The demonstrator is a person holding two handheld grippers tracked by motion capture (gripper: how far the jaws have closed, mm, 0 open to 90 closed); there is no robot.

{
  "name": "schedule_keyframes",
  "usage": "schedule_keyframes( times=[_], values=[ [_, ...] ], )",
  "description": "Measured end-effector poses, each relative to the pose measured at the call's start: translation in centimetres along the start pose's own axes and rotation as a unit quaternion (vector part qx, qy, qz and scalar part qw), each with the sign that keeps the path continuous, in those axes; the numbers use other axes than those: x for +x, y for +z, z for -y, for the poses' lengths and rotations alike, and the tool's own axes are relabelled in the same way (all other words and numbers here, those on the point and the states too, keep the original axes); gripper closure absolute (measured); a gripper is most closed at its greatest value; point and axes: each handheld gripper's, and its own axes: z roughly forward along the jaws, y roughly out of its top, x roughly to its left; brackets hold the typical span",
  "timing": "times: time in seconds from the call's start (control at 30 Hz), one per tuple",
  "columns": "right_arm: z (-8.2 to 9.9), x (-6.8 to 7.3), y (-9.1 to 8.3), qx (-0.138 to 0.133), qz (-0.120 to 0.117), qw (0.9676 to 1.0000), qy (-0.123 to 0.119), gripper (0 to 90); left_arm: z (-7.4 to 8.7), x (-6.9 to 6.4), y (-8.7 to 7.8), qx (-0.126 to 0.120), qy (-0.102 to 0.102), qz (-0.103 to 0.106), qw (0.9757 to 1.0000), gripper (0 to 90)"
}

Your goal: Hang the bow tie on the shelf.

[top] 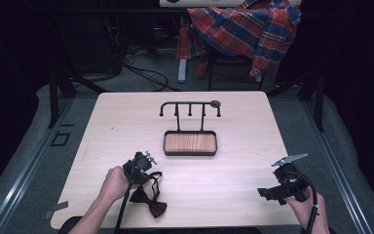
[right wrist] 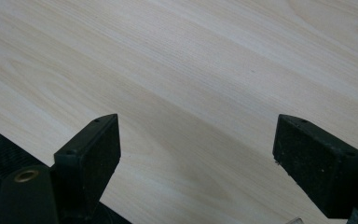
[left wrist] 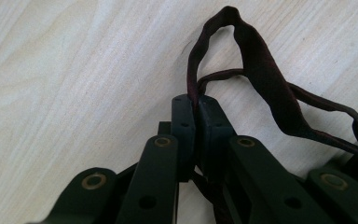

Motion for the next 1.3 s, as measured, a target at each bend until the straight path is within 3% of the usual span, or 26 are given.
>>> schedule_keyframes(
  times=[0.27,0.6,0.87,1.03,1.3],
  values=[
    [0.0,0.0,0.0,-0.001,-0.007,1.0000,0.001,14.8,0.1,0.0,-0.2,-0.006,0.004,0.004,1.0000,88.4],
    [0.0,0.0,0.0,0.003,-0.003,1.0000,-0.002,14.7,0.6,0.4,-2.1,-0.060,-0.007,-0.004,0.9981,88.2],
    [0.0,0.0,-0.1,0.003,-0.004,1.0000,-0.002,14.7,0.9,0.3,-3.1,-0.085,-0.009,-0.013,0.9963,88.3],
    [0.0,0.0,-0.1,0.002,-0.004,1.0000,-0.001,14.7,1.1,0.2,-3.8,-0.104,-0.009,-0.021,0.9943,88.3],
    [0.0,0.0,0.0,0.000,-0.002,1.0000,-0.001,14.7,1.5,-0.1,-5.6,-0.160,-0.019,-0.034,0.9863,88.4]
  ],
)
